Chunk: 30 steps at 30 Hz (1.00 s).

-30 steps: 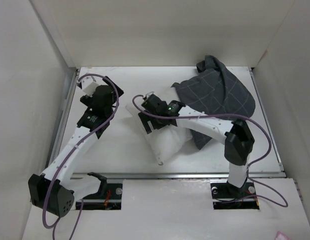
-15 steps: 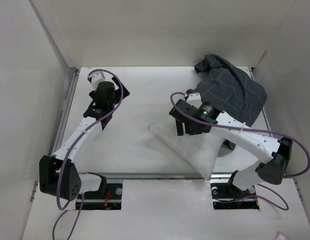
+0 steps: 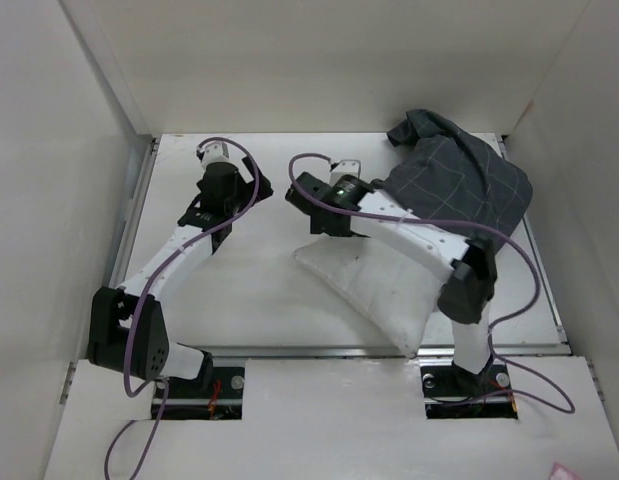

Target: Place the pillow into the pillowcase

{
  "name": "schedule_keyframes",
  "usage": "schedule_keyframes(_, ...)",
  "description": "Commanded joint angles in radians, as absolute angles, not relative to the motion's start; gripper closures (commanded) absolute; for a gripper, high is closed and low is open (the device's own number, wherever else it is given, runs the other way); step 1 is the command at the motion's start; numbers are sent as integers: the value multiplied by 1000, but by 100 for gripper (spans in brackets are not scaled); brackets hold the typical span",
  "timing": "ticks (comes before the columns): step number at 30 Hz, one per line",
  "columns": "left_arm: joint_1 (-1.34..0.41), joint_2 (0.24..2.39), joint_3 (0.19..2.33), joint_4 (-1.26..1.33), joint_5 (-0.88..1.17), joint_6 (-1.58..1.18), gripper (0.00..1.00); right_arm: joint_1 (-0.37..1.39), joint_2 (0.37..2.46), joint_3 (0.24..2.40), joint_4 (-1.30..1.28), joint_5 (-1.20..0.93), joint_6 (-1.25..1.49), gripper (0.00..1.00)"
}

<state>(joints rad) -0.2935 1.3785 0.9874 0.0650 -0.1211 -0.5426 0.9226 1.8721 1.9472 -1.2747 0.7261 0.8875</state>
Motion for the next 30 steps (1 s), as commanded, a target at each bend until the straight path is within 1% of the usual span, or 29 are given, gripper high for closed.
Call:
schedule_keyframes(1,-296,1342,965,117,-120,-517,0,865,1979,1915,-1384,727,1006,1)
schedule_keyframes(4,-296,1324,965,98,-143,-517,0,827,1999,1832,-1384,712,1055,1)
schedule_keyframes(6,-296,1301,954,98,-143,-517,0,809,2008,1775,-1384,712,1064,9)
schedule_keyframes(9,-296,1290,945,98,-164,-508,0,788,2017,1747,-1362,727,1065,34)
schedule_keyframes(10,-296,1290,945,98,-164,-508,0,788,2017,1747,-1327,727,1010,43)
schedule_keyframes(11,-296,1290,945,98,-164,-508,0,779,2017,1747,-1301,736,973,71)
schedule_keyframes(12,-296,1290,945,98,-164,-497,0,779,2007,1747,-1273,736,924,95)
schedule_keyframes(13,-296,1290,945,98,-154,-488,0,779,1979,1762,-1244,723,864,100)
schedule_keyframes(14,-296,1290,945,98,-129,-476,0,790,1947,1763,-1156,723,730,100)
schedule_keyframes(15,-296,1290,945,113,-108,-457,0,799,1909,1734,-1105,723,657,100)
schedule_keyframes(17,-296,1302,936,168,-19,-372,0,799,1759,1707,-1016,675,487,100)
schedule_keyframes(18,-296,1314,927,193,99,-342,0,799,1700,1691,-938,642,432,100)
schedule_keyframes(19,-296,1330,927,215,167,-315,0,799,1639,1652,-907,562,390,100)
schedule_keyframes(20,-296,1345,927,238,232,-292,0,786,1521,1629,-881,527,359,100)
schedule_keyframes(21,-296,1382,917,306,362,-253,0,785,1466,1608,-850,484,300,100)
schedule_keyframes(23,-296,1422,917,363,464,-229,0,758,1332,1562,-850,413,288,100)
schedule_keyframes(25,-305,1494,946,399,579,-192,0,758,1263,1540,-885,396,265,100)
schedule_keyframes(26,-346,1572,1010,399,651,-148,0,758,1170,1504,-931,385,288,100)
schedule_keyframes(28,-386,1629,1095,399,707,-80,0,758,1108,1467,-957,359,319,100)
schedule_keyframes(30,-428,1698,1132,422,728,-63,0,749,1023,1437,-966,339,385,100)
